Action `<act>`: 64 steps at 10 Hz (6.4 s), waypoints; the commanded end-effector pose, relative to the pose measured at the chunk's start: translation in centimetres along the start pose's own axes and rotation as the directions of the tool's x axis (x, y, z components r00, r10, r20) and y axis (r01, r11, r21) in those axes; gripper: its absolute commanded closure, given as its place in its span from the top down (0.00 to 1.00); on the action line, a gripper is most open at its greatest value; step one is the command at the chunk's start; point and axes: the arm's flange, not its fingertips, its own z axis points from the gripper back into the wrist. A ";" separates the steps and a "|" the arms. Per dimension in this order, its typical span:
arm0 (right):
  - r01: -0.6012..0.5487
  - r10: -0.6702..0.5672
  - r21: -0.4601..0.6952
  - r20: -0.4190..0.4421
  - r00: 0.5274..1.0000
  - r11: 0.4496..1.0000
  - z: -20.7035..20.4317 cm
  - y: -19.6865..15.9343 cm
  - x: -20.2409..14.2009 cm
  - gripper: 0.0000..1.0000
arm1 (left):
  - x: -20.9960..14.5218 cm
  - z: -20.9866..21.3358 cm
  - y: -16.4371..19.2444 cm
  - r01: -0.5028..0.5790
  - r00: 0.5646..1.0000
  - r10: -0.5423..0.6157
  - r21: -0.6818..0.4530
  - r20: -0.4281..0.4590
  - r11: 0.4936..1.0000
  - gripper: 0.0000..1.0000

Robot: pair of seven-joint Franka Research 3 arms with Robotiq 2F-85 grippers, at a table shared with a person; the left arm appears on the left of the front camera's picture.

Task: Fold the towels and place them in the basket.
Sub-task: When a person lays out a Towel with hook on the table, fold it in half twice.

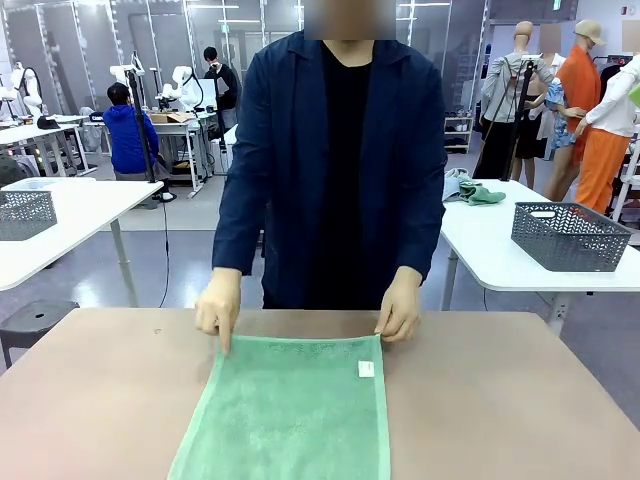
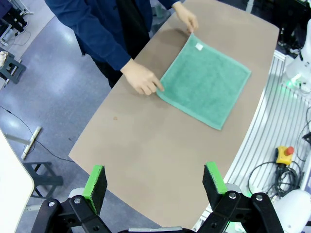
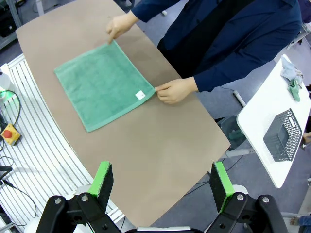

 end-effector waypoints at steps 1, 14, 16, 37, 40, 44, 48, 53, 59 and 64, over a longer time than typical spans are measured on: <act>-0.003 0.003 0.003 0.002 1.000 1.000 0.0 0.0 0.0 1.00 | 0.0 0.0 0.0 0.007 1.000 -0.007 -0.001 0.001 1.000 1.00; -0.050 0.050 0.035 -0.002 0.999 0.998 -0.4 0.2 0.4 1.00 | 0.0 0.0 0.0 0.000 1.000 0.000 0.000 0.000 1.000 1.00; -0.131 0.133 0.100 -0.015 0.991 0.986 -3.2 1.1 2.4 1.00 | 3.1 -3.1 -1.6 0.089 0.995 -0.090 -0.023 -0.050 0.996 1.00; -0.293 0.517 0.565 -0.287 0.807 0.771 -33.6 13.6 -2.5 1.00 | 2.1 -33.5 -14.1 0.407 0.691 -0.549 -0.374 -0.471 0.833 1.00; -0.322 0.549 0.561 -0.297 0.782 0.763 -37.8 15.4 -1.3 1.00 | 3.3 -37.9 -16.4 0.434 0.707 -0.558 -0.357 -0.434 0.827 1.00; -0.291 0.523 0.538 -0.349 0.778 0.791 -42.4 17.4 -3.1 1.00 | 1.4 -43.0 -18.3 0.448 0.711 -0.579 -0.377 -0.399 0.810 1.00; -0.249 0.498 0.547 -0.370 0.784 0.799 -46.2 19.0 -4.8 1.00 | -1.0 -46.6 -19.7 0.439 0.709 -0.596 -0.425 -0.378 0.792 1.00; -0.242 0.494 0.539 -0.392 0.776 0.807 -48.8 19.1 -6.8 1.00 | -3.2 -48.9 -19.4 0.428 0.690 -0.612 -0.465 -0.385 0.775 1.00; -0.291 0.514 0.513 -0.370 0.774 0.807 -51.8 17.7 -8.1 1.00 | -4.1 -50.9 -17.5 0.415 0.700 -0.599 -0.462 -0.388 0.784 1.00; -0.330 0.536 0.505 -0.343 0.771 0.798 -53.8 17.3 -8.1 1.00 | -3.7 -52.4 -16.7 0.408 0.699 -0.598 -0.469 -0.391 0.783 1.00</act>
